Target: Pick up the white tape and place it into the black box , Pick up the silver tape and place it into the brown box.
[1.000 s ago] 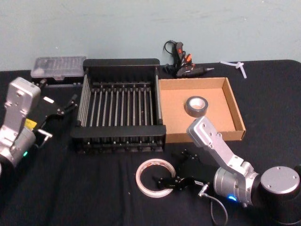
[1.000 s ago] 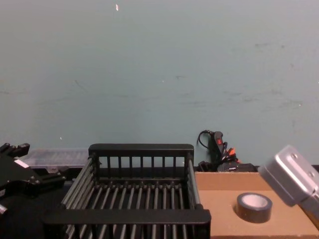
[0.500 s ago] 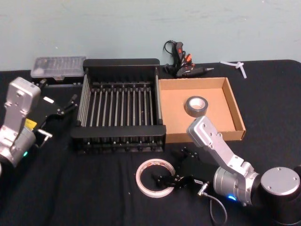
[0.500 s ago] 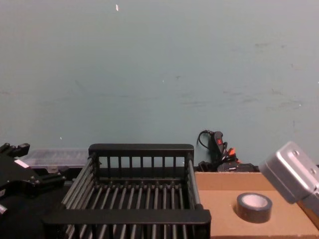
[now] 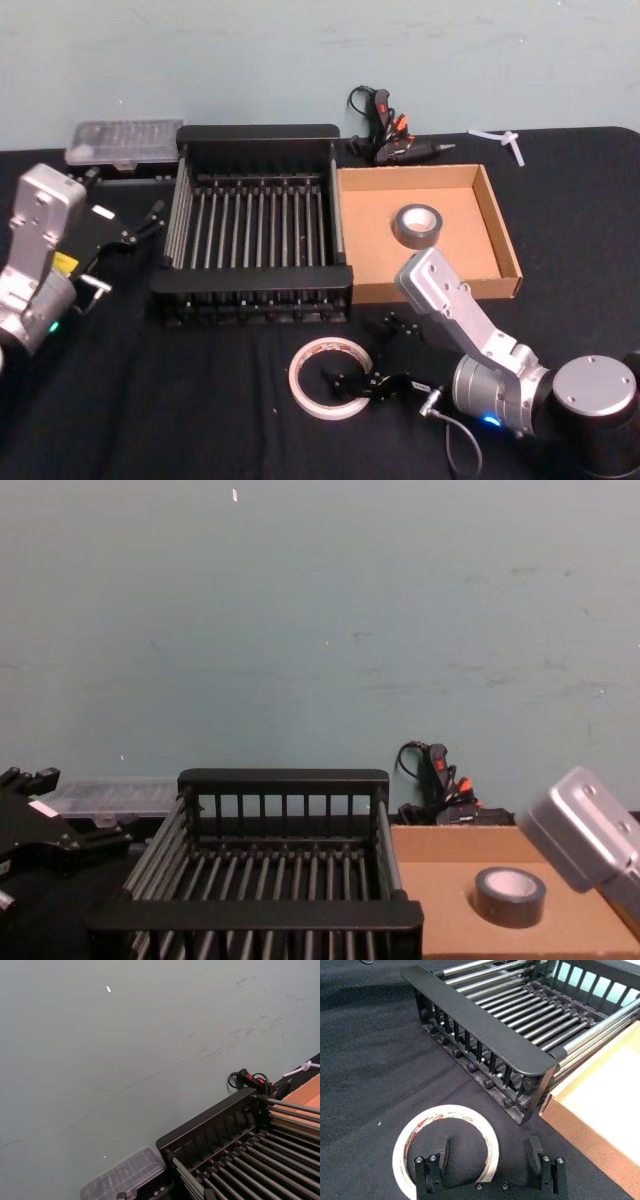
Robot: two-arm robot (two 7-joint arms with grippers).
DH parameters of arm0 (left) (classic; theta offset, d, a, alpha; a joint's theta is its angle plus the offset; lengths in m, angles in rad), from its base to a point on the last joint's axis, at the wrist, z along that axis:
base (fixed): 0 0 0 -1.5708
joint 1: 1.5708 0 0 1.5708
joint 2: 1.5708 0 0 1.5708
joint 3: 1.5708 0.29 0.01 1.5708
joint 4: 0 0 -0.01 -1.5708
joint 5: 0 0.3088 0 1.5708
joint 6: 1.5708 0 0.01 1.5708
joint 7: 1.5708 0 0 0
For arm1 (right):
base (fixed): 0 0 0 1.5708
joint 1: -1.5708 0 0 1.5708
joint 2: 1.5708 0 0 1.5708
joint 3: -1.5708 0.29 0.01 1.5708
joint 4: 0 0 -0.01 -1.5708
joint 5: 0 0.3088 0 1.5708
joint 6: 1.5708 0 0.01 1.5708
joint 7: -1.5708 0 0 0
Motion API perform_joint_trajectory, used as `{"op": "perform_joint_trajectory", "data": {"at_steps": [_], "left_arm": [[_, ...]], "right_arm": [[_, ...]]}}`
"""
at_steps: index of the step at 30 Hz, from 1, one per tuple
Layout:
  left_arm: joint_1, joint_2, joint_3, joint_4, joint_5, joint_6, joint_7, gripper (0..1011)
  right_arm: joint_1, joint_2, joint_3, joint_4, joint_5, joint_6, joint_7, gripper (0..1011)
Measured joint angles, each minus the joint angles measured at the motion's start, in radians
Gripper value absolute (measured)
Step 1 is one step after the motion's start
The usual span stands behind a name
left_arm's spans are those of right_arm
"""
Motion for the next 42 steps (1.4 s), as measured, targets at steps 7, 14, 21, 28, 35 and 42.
{"op": "perform_joint_trajectory", "data": {"at_steps": [7,14,21,28,35,42], "left_arm": [[0.0,0.0,0.0,0.0,0.0,0.0,0.0,1001],[0.0,0.0,0.0,0.0,0.0,0.0,0.0,1001],[0.0,0.0,0.0,0.0,0.0,0.0,0.0,1001],[0.0,0.0,0.0,0.0,0.0,0.0,0.0,1001],[0.0,0.0,0.0,0.0,0.0,0.0,0.0,1001],[0.0,0.0,0.0,0.0,0.0,0.0,0.0,1001]], "right_arm": [[-0.001,-0.003,-0.001,0.0,-0.004,0.003,0.001,1002],[-0.003,-0.004,-0.001,0.0,-0.01,0.009,0.001,1003],[-0.005,-0.005,0.0,0.001,-0.014,0.012,0.0,1003],[-0.006,-0.006,0.001,0.001,-0.015,0.012,-0.002,1003],[-0.005,-0.005,0.001,0.001,-0.015,0.012,-0.002,978],[-0.005,-0.005,0.001,0.001,-0.015,0.012,-0.001,816]]}}
